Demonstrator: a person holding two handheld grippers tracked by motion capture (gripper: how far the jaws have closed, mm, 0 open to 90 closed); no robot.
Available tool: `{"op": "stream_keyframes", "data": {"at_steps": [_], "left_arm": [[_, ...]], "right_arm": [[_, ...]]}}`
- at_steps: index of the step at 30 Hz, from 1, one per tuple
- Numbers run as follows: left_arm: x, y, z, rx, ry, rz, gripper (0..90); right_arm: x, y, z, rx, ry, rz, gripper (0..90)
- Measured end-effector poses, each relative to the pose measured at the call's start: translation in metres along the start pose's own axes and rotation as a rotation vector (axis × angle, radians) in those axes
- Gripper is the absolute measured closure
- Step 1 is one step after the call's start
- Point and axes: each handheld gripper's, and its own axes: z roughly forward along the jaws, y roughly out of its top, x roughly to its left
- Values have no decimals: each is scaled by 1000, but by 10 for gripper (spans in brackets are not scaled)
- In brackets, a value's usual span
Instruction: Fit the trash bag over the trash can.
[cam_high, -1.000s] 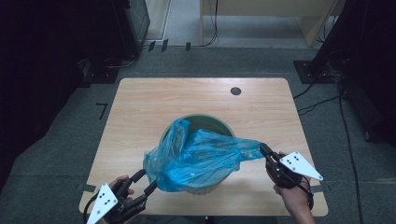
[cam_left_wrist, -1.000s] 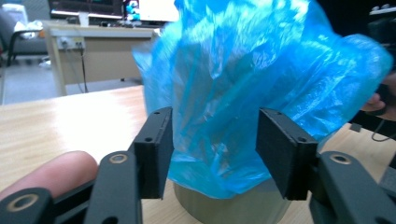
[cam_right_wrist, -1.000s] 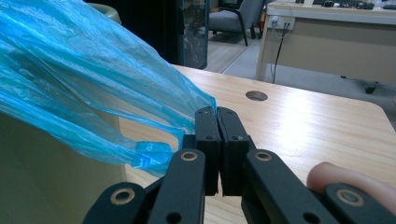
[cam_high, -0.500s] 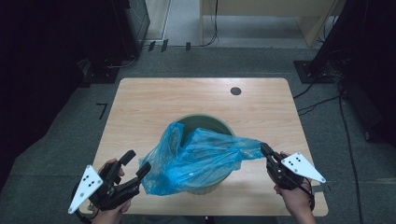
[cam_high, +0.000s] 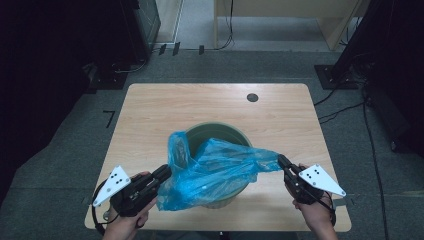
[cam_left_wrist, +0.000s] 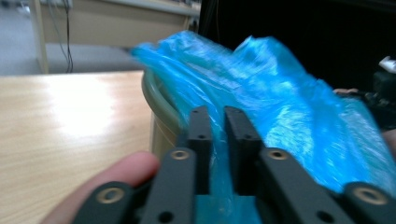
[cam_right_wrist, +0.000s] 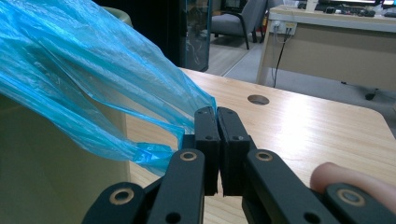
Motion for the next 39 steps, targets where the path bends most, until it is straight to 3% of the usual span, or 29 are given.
{"op": "stream_keyframes", "data": {"at_steps": [5,9,11,15,19,23,26,27,28,30,31,32,36,39], "left_arm": [[-6,-9,-18,-38,-42,69,896],[-14,-21,-23,-22,-82,111,900],[-18,-29,-24,-12,-121,131,900],[-19,-46,-20,20,-215,92,900],[-25,-60,-10,107,-231,164,900],[-17,-62,-2,137,-181,143,900],[-11,-62,2,152,-98,147,900],[-11,-62,2,152,-98,147,900],[-9,-62,7,157,-34,149,900],[-11,-61,13,168,17,174,900],[-11,-61,13,168,17,174,900],[-13,-58,18,169,62,191,900],[-5,-50,22,133,133,141,900],[1,-46,23,96,164,103,900]], "right_arm": [[0,1,-2,1,-12,-7,890],[-1,-2,-5,7,-15,-13,891],[-2,-5,-5,14,-17,-13,891],[-3,-6,-7,14,-19,-11,891],[-2,-6,-8,9,-11,-11,891],[0,-8,-6,14,-2,-19,890],[3,-7,-7,5,10,-31,879],[5,-7,-7,-1,16,-36,878],[6,-6,-7,-5,17,-45,877],[10,-7,-6,-4,14,-61,880],[10,-7,-6,-4,14,-61,880],[13,-8,-4,5,15,-80,884],[15,-10,-1,19,20,-96,890],[14,-12,1,25,3,-88,894]]}}
